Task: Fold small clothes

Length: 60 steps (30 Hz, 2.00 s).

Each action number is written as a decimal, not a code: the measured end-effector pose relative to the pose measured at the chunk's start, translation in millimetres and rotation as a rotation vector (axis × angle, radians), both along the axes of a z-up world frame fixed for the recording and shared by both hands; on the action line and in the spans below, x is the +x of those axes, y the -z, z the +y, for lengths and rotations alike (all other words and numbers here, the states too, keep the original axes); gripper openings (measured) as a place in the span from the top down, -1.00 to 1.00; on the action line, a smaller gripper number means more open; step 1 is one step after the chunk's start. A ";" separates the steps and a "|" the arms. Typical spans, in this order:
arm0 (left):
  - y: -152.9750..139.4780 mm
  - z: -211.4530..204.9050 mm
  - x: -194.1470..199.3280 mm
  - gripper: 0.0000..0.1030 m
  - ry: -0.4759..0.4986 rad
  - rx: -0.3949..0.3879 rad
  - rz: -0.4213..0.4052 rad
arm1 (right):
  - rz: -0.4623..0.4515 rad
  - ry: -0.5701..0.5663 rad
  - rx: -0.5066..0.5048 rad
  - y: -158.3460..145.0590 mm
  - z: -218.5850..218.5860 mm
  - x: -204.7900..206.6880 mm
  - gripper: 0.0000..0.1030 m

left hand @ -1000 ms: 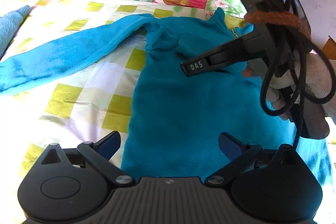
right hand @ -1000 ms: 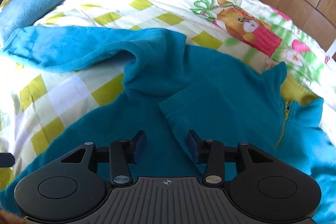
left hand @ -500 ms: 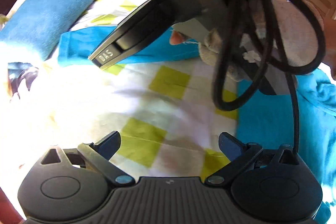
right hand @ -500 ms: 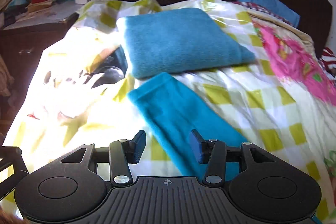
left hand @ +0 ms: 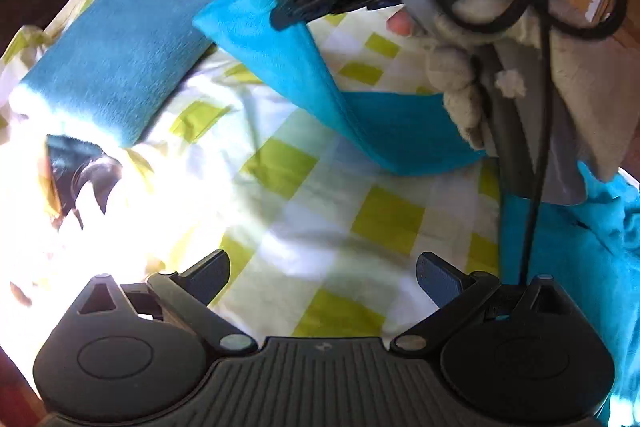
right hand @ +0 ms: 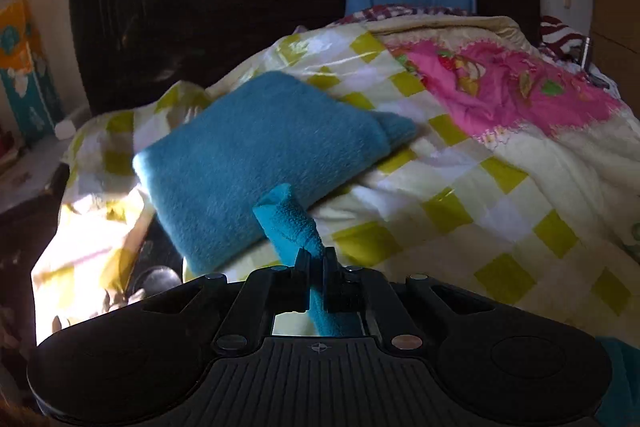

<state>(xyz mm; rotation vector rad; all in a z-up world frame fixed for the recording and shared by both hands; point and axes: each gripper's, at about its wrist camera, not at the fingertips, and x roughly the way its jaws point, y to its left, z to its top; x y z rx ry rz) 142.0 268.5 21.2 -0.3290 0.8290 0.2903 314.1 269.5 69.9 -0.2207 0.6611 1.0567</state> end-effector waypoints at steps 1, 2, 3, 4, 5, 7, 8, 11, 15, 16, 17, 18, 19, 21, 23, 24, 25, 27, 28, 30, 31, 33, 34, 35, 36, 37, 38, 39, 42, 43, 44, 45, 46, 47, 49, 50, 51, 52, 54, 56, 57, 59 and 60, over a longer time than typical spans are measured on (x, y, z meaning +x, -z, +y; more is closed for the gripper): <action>-9.6 -8.5 9.2 -1.00 0.028 0.008 -0.031 | 0.024 0.068 0.058 -18.2 -23.5 15.0 0.95; -17.6 -16.4 17.1 -1.00 0.053 0.015 -0.057 | 0.036 0.138 0.111 -35.4 -50.9 29.4 0.95; -30.2 -31.3 29.1 -1.00 0.098 0.031 -0.098 | 0.039 0.202 0.153 -49.8 -78.3 41.8 0.95; -39.1 -42.9 40.9 -1.00 0.134 0.046 -0.125 | 0.040 0.265 0.189 -62.3 -107.4 52.9 0.95; -46.7 -55.5 50.9 -1.00 0.168 0.063 -0.147 | 0.042 0.338 0.229 -75.2 -141.4 64.2 0.95; -64.3 -89.9 82.2 -1.00 0.248 0.104 -0.195 | 0.048 0.484 0.298 -94.5 -212.4 81.8 0.94; -67.6 -104.8 91.9 -1.00 0.278 0.109 -0.210 | 0.048 0.546 0.322 -100.2 -243.3 86.0 0.94; -74.5 -160.2 124.1 -1.00 0.378 0.093 -0.241 | 0.019 0.767 0.354 -103.8 -351.1 86.5 0.94; -56.1 -232.5 157.1 -1.00 0.521 0.069 -0.206 | 0.118 1.029 0.340 -59.1 -465.9 72.0 0.93; -46.5 -248.1 160.3 -1.00 0.554 0.077 -0.184 | 0.158 1.091 0.333 -41.4 -488.2 64.4 0.93; -39.7 -260.3 162.1 -1.00 0.580 0.087 -0.165 | 0.190 1.147 0.319 -22.4 -507.2 57.9 0.93; -29.7 -280.4 160.5 -1.00 0.615 0.113 -0.130 | 0.222 1.197 0.297 -2.9 -521.9 51.3 0.93; -19.7 -291.7 161.9 -1.00 0.641 0.140 -0.102 | 0.259 1.234 0.277 13.8 -534.2 47.1 0.93; -3.2 -306.4 166.7 -1.00 0.681 0.192 -0.058 | 0.353 1.290 0.268 45.4 -553.7 35.3 0.92; 5.5 -313.7 170.0 -1.00 0.695 0.228 -0.036 | 0.401 1.309 0.291 59.2 -570.9 22.4 0.92; 8.2 -313.4 170.8 -1.00 0.695 0.232 -0.031 | 0.395 1.304 0.299 59.6 -572.2 20.1 0.92; 9.7 -313.2 171.3 -1.00 0.690 0.229 -0.030 | 0.382 1.293 0.303 57.3 -571.7 19.8 0.92; 11.4 -311.1 173.2 -1.00 0.668 0.237 -0.032 | 0.355 1.268 0.298 49.8 -565.9 26.0 0.92; 12.0 -309.9 173.2 -1.00 0.652 0.248 -0.035 | 0.345 1.255 0.287 46.1 -561.6 33.3 0.92; 14.9 -304.5 177.5 -1.00 0.612 0.267 -0.037 | 0.327 1.237 0.271 43.3 -555.4 40.0 0.92; 18.9 -298.3 183.4 -1.00 0.583 0.286 -0.034 | 0.330 1.228 0.270 41.7 -553.6 40.4 0.92; 25.7 -287.9 190.6 -1.00 0.538 0.323 -0.019 | 0.344 1.226 0.263 45.6 -549.0 42.0 0.92; 28.9 -281.9 192.8 -1.00 0.515 0.334 -0.009 | 0.347 1.228 0.250 49.2 -546.7 41.6 0.92; 31.5 -276.0 194.4 -1.00 0.492 0.341 0.002 | 0.349 1.232 0.236 52.6 -544.8 40.7 0.92; 34.1 -268.3 196.4 -1.00 0.464 0.344 0.017 | 0.349 1.243 0.210 58.4 -543.3 38.8 0.92; 37.1 -258.0 198.3 -1.00 0.427 0.344 0.035 | 0.351 1.258 0.183 64.1 -543.2 36.6 0.92; 38.7 -250.3 199.2 -1.00 0.399 0.344 0.046 | 0.355 1.277 0.162 68.8 -544.2 34.7 0.92; 39.8 -242.7 199.4 -1.00 0.376 0.343 0.053 | 0.371 1.306 0.142 75.4 -547.8 31.5 0.92; 43.4 -219.2 197.1 -1.00 0.305 0.365 0.081 | 0.424 1.359 0.122 91.0 -558.7 25.4 0.91; 44.6 -213.0 197.0 -1.00 0.282 0.384 0.093 | 0.433 1.362 0.119 94.1 -559.9 24.2 0.90; 45.5 -207.8 197.3 -1.00 0.262 0.403 0.101 | 0.435 1.361 0.113 94.8 -559.4 24.2 0.88; 45.9 -201.5 198.4 -1.00 0.232 0.431 0.104 | 0.428 1.358 0.107 93.2 -557.7 24.0 0.83; 45.8 -195.3 200.2 -1.00 0.198 0.452 0.102 | 0.419 1.357 0.105 90.0 -555.6 23.9 0.80; 45.7 -189.1 201.9 -1.00 0.164 0.463 0.102 | 0.412 1.355 0.102 87.3 -553.7 23.7 0.77; 45.6 -173.8 205.2 -1.00 0.094 0.446 0.108 | 0.389 1.347 0.085 80.1 -549.7 21.3 0.77; 45.2 -168.1 204.7 -1.00 0.080 0.418 0.107 | 0.377 1.343 0.076 76.8 -548.0 18.4 0.77; 44.8 -163.8 203.0 -1.00 0.071 0.389 0.104 | 0.358 1.339 0.067 71.8 -546.3 13.9 0.74; 44.9 -161.7 198.8 -1.00 0.066 0.376 0.097 | 0.341 1.338 0.061 67.5 -545.4 9.3 0.73; 45.3 -164.9 191.8 -1.00 0.077 0.414 0.092 | 0.323 1.340 0.046 60.1 -544.2 1.8 0.70; 45.6 -166.5 186.0 -1.00 0.082 0.431 0.091 | 0.310 1.343 0.037 54.5 -544.9 -3.1 0.70; 45.7 -165.4 184.0 -1.00 0.082 0.418 0.093 | 0.306 1.343 0.032 51.9 -545.5 -4.0 0.69; 46.0 -163.1 181.0 -1.00 0.074 0.390 0.099 | 0.291 1.347 0.024 49.4 -545.7 -5.2 0.69; 46.3 -163.1 180.3 -1.00 0.076 0.384 0.101 | 0.279 1.350 0.020 48.5 -545.5 -5.3 0.69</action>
